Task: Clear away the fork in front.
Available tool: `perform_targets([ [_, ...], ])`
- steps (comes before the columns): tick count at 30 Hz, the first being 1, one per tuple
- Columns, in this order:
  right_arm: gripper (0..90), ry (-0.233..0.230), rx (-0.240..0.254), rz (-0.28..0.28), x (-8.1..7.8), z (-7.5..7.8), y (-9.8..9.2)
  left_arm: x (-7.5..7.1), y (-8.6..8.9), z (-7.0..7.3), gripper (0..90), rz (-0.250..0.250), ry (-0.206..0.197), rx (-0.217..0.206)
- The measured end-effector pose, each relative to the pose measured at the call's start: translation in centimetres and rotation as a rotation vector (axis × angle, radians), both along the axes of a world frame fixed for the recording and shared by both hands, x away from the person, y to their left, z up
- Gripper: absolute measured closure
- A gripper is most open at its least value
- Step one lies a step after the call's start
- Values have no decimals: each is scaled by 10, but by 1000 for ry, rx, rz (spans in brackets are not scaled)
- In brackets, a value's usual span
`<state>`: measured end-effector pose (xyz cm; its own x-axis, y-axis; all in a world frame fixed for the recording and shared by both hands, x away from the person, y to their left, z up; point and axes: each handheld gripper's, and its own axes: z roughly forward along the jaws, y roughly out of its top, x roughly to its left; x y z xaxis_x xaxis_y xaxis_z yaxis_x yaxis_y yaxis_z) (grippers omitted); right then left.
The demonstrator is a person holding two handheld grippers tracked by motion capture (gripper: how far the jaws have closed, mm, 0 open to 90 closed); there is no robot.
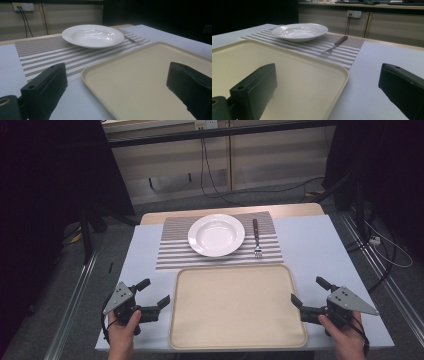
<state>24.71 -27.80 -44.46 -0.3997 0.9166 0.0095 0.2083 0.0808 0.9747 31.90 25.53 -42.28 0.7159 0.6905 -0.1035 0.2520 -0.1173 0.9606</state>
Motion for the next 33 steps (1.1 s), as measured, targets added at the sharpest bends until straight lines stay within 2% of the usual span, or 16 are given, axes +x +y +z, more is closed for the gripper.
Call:
perform_targets([
  [9,10,12,-20,7,3,0,0,0,-1,0,35,-9,0,12],
  [15,10,27,-11,-6,7,1,1,1,0,0,35,-15,2,6],
  [17,10,26,-28,-18,10,3,1,1,0,0,35,-19,0,6],
  [18,10,24,-53,-24,13,5,1,1,0,0,35,-16,2,5],
  [22,11,29,-37,-25,21,9,1,0,-1,0,35,-17,3,-5],
  [25,10,34,-49,-29,27,11,-1,1,0,-1,35,-16,5,-7],
  [27,9,38,-39,-39,30,12,-1,1,0,0,35,-14,5,-10],
  [33,10,49,-43,-46,51,13,2,0,0,0,35,-16,7,-15],
])
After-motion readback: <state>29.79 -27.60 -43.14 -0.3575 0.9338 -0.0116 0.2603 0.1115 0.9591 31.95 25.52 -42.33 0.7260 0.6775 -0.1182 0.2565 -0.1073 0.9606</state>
